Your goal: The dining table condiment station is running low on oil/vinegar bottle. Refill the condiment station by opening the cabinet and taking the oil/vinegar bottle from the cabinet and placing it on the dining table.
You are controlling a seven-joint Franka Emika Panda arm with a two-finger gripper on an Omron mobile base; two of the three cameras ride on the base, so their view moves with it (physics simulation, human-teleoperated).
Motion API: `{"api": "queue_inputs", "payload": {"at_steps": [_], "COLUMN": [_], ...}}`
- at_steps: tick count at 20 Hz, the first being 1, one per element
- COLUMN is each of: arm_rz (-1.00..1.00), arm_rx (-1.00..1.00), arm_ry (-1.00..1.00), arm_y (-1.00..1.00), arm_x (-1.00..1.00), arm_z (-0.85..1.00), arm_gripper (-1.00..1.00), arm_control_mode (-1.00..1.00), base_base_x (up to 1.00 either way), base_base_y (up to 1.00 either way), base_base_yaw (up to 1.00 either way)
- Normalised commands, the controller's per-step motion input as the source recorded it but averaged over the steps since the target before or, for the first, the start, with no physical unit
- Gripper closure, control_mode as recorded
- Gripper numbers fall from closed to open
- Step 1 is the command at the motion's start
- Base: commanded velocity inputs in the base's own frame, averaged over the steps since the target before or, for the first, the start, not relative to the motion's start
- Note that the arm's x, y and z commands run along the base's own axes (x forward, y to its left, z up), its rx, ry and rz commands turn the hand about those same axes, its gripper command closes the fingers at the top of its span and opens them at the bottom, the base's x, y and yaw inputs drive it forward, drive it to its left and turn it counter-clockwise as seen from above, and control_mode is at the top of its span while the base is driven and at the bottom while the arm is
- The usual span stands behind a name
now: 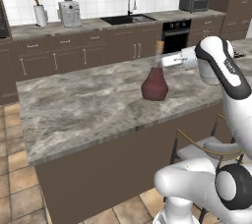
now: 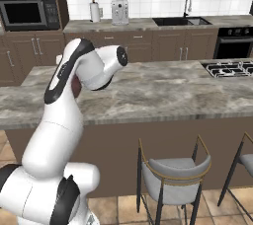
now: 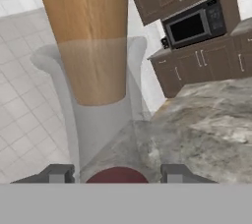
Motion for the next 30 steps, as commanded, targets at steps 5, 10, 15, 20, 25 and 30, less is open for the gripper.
{"api": "queue_inputs", "payload": {"at_steps": [5, 10, 15, 20, 25, 30], "arm_rz": [0.11, 0.06, 0.04, 0.03, 0.04, 0.04], "arm_rx": [-0.06, -0.07, -0.13, -0.16, -0.14, -0.08], "arm_ry": [0.00, 0.00, -0.02, -0.05, -0.07, -0.10], "arm_y": [0.13, 0.04, 0.10, 0.16, 0.11, 0.01], "arm_x": [0.75, 0.69, 0.63, 0.67, 0.39, 0.34], "arm_z": [-0.51, -0.29, -0.38, -0.45, -0.46, -0.44], "arm_gripper": [1.00, 1.00, 1.00, 1.00, 1.00, 1.00], "arm_control_mode": [-1.00, -1.00, -1.00, -1.00, -1.00, -1.00], "base_base_x": [0.00, 0.00, 0.00, 0.00, 0.00, 0.00], "base_base_y": [0.00, 0.00, 0.00, 0.00, 0.00, 0.00], "base_base_yaw": [0.00, 0.00, 0.00, 0.00, 0.00, 0.00]}}
